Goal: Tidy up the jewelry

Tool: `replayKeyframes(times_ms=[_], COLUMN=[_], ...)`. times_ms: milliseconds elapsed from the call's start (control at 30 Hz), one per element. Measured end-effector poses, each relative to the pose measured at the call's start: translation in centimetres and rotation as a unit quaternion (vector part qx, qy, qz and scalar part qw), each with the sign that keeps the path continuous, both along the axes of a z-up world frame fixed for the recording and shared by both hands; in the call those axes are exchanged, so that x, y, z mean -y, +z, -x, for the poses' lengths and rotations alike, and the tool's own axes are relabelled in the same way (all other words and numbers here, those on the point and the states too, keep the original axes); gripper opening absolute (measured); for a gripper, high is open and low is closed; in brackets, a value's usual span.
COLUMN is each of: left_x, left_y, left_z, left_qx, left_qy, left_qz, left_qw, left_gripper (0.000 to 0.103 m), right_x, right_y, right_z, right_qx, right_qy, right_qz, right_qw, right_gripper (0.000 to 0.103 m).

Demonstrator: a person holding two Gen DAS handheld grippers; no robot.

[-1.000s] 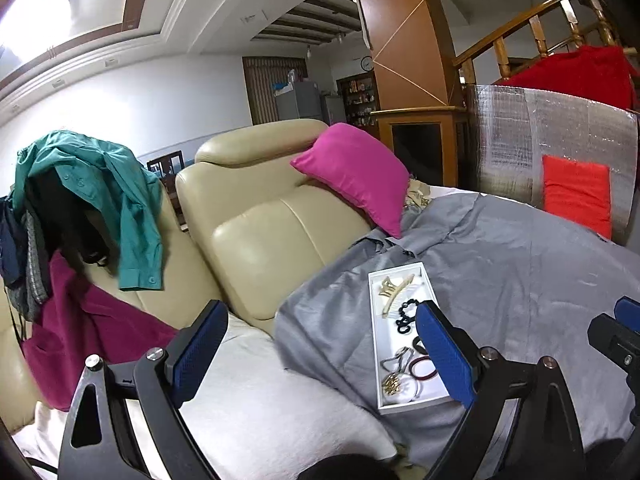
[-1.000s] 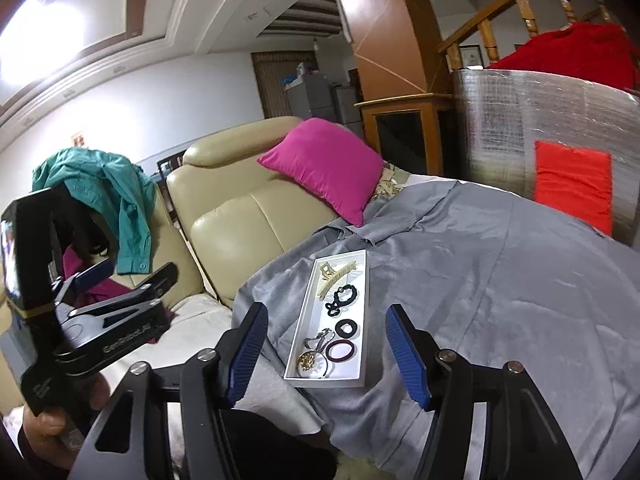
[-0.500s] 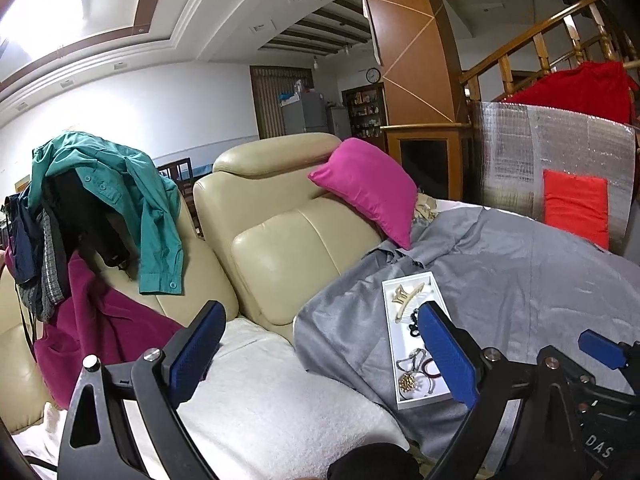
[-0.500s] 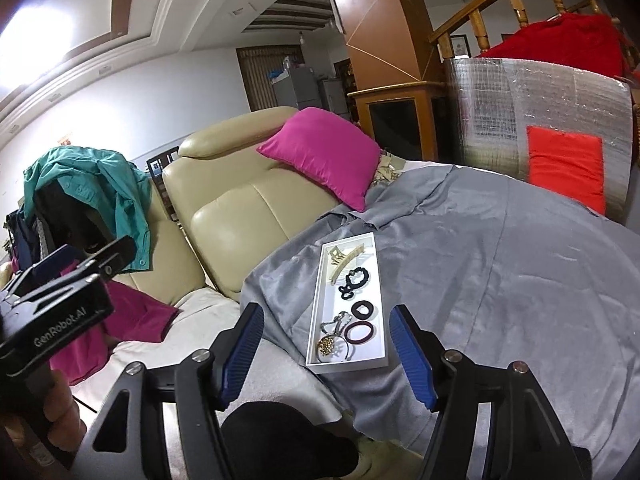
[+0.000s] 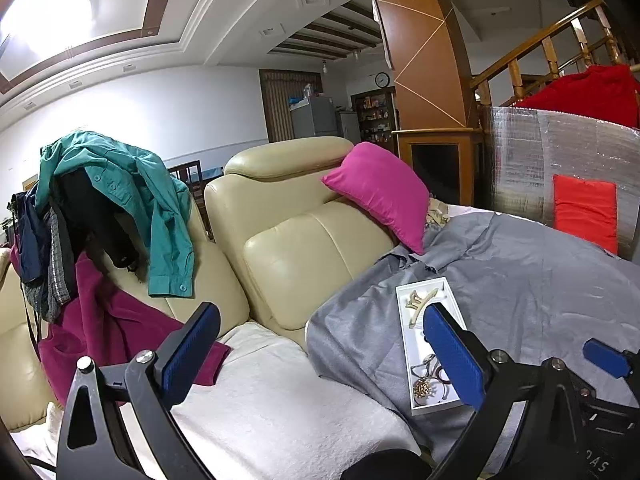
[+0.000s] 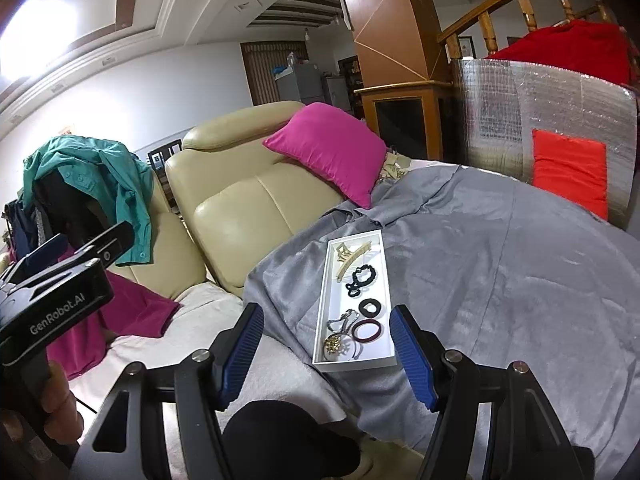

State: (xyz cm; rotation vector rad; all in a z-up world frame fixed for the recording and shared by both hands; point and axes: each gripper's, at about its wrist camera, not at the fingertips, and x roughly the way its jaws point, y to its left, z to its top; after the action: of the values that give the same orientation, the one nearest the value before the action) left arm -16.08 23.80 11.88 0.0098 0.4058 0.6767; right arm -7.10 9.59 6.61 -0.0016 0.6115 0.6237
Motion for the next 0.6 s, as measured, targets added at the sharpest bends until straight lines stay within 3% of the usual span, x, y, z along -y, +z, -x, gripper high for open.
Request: replayKeyframes(times_ms=[600], left_x=[-0.47], left_y=[-0.19], left_z=[0.18], left_qx=[0.002], left_qy=[0.000], left_qz=[0.002], left_qw=[1.0000], left_gripper=[0.101], right_x=[-0.69], right_y=[0.62], right_z=[0.71], right_qx=[0.022], right_qy=[-0.005], right_qz=[0.013], right_qw=[1.000], right_gripper=[0.070])
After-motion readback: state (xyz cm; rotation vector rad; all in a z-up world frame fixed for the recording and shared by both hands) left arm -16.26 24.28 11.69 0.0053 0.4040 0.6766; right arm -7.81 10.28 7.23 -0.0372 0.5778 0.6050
